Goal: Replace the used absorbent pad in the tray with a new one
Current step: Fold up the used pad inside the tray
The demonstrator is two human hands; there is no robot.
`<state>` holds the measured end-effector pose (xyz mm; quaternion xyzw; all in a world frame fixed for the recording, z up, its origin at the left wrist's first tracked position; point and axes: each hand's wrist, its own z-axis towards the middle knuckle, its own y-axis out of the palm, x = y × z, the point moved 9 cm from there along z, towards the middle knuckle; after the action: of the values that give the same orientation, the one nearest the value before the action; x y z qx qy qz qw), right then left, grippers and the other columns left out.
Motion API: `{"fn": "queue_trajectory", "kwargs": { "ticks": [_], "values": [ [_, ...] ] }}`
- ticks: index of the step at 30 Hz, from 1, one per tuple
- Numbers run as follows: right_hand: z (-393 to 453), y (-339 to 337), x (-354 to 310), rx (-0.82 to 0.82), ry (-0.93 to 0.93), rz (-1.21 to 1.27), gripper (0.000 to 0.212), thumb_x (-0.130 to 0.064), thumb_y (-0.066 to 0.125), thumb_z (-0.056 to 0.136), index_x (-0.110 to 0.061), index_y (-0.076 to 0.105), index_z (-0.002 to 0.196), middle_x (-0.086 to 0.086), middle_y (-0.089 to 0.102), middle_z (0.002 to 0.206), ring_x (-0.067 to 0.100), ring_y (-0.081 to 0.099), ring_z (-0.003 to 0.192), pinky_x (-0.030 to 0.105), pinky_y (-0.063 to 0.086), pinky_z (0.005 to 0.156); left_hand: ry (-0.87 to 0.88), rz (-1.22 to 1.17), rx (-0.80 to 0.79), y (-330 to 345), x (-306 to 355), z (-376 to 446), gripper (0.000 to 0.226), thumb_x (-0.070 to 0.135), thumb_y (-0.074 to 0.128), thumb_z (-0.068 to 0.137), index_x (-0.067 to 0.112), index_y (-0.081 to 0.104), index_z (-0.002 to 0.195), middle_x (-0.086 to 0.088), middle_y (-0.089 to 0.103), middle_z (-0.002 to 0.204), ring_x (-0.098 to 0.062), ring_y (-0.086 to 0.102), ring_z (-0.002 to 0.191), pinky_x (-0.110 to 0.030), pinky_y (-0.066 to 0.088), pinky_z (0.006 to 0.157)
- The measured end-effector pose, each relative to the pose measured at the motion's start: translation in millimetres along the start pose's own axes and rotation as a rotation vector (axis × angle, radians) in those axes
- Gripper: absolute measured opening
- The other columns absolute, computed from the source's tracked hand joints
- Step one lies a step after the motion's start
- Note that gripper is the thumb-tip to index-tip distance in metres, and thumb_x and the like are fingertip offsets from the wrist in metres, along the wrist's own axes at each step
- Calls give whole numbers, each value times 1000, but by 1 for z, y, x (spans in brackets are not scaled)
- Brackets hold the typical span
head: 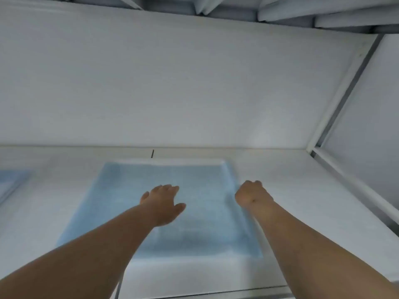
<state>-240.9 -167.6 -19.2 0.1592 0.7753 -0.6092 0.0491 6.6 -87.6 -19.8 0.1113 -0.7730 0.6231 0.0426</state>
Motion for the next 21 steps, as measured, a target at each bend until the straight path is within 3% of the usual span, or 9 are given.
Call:
{"fn": "queue_trajectory", "kwargs": {
  "ticks": [3,6,8,11,13,15,18,21],
  "values": [
    [2,11,8,-77,-34,-2,16,-16,45,86,-11,60,84,12,62,119,32,59,111,36,48,91,81,12,-34,16,25,3,67,54,38,96,28,13,153,3,12,161,-19,10,148,-45,12,120],
    [2,16,14,-94,-42,37,19,-13,46,88,-5,63,91,16,64,118,33,60,112,34,47,88,103,28,-88,34,41,2,67,54,37,96,29,11,153,4,6,162,-19,6,149,-44,10,120],
    [2,13,17,-80,-42,82,18,-10,46,90,-3,60,82,19,65,110,34,61,110,32,45,80,100,54,-94,42,43,4,68,55,37,95,31,12,153,5,3,162,-19,3,149,-43,10,120],
    [8,15,21,-109,-24,137,28,-7,45,91,-8,47,63,9,55,72,29,60,77,28,41,65,88,78,-76,48,43,4,69,58,38,93,35,11,152,8,-1,162,-18,1,149,-42,9,119],
    [6,13,23,-116,-9,145,31,-5,44,90,-9,41,59,5,46,63,20,47,57,27,37,52,80,83,-74,49,43,4,69,59,37,93,37,10,152,9,-2,162,-17,0,149,-42,9,118],
    [8,13,22,-125,-26,128,30,-4,43,90,-9,41,61,5,50,68,21,47,61,27,36,53,73,86,-73,48,44,4,69,60,37,92,37,10,152,10,-2,162,-17,0,149,-42,9,118],
    [7,8,15,-108,-82,120,19,-8,44,91,-9,49,72,9,59,91,24,49,81,27,38,70,63,91,-83,47,44,4,69,61,38,92,38,11,152,11,-1,161,-18,0,148,-43,10,117],
    [4,-3,1,-17,-137,185,17,-20,42,90,-15,43,73,0,50,80,24,50,81,30,37,69,55,81,-93,47,43,4,69,60,39,91,39,11,151,11,0,161,-17,0,148,-43,10,117]
  ]
}}
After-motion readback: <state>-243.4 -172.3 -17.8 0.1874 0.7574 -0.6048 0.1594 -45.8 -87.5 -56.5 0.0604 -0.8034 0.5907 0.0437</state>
